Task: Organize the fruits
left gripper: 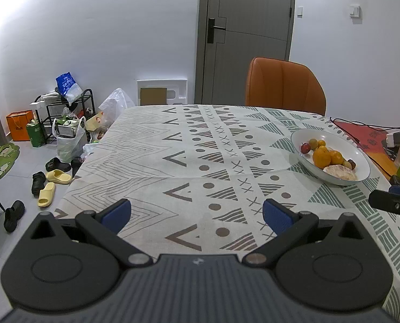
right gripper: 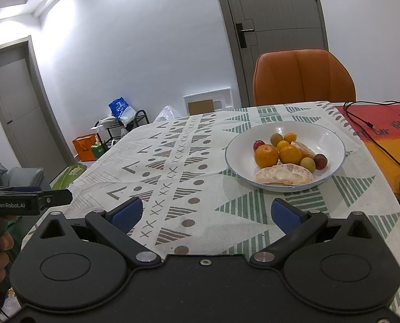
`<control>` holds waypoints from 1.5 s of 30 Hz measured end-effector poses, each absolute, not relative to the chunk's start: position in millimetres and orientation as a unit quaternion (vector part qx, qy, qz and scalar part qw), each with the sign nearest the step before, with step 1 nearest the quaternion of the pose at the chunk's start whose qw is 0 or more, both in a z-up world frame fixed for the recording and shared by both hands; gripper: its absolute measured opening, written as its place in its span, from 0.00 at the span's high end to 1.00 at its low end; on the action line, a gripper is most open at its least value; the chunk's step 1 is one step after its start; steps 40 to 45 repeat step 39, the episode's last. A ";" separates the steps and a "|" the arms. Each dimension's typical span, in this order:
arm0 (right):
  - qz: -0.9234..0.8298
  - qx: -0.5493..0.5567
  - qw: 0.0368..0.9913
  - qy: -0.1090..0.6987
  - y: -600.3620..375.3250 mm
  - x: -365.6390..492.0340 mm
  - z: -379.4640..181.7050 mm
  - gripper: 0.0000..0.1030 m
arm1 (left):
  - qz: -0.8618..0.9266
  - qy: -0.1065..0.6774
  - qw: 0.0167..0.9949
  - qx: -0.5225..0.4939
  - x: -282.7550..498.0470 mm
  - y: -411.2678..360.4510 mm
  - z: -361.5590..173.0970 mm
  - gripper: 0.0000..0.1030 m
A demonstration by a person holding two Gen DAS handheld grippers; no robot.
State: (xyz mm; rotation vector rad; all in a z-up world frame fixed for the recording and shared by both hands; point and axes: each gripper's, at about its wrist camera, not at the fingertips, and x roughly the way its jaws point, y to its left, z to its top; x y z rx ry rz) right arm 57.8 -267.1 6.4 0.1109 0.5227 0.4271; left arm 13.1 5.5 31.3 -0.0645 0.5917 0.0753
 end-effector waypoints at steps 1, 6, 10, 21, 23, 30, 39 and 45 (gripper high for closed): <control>0.209 0.054 0.942 0.256 -266.8 57.7 6.5 0.00 | 0.037 0.291 0.955 -0.032 13.2 5.4 31.2 0.00; 0.210 0.054 0.942 0.256 -266.6 57.5 6.2 0.00 | 0.037 0.292 0.955 -0.031 13.3 5.2 31.2 0.00; 0.208 0.056 0.942 0.257 -266.7 57.1 6.0 0.00 | 0.037 0.291 0.955 -0.031 13.1 5.0 31.2 0.00; 0.208 0.061 0.942 0.255 -269.1 55.7 6.2 0.00 | 0.039 0.291 0.955 -0.031 12.4 5.0 31.2 0.00; 0.208 0.061 0.942 0.256 -269.2 56.0 5.8 0.00 | 0.040 0.291 0.955 -0.032 12.2 5.7 31.6 0.00; 0.207 0.063 0.941 0.260 -269.8 57.2 3.3 0.00 | 0.036 0.287 0.957 -0.030 10.7 4.0 33.6 0.00; 0.203 0.065 0.941 0.262 -272.6 58.6 -0.5 0.00 | 0.025 0.291 0.956 -0.024 13.6 -4.3 33.1 0.00; 0.203 0.065 0.941 0.262 -272.6 58.6 -0.5 0.00 | 0.025 0.291 0.956 -0.024 13.6 -4.3 33.1 0.00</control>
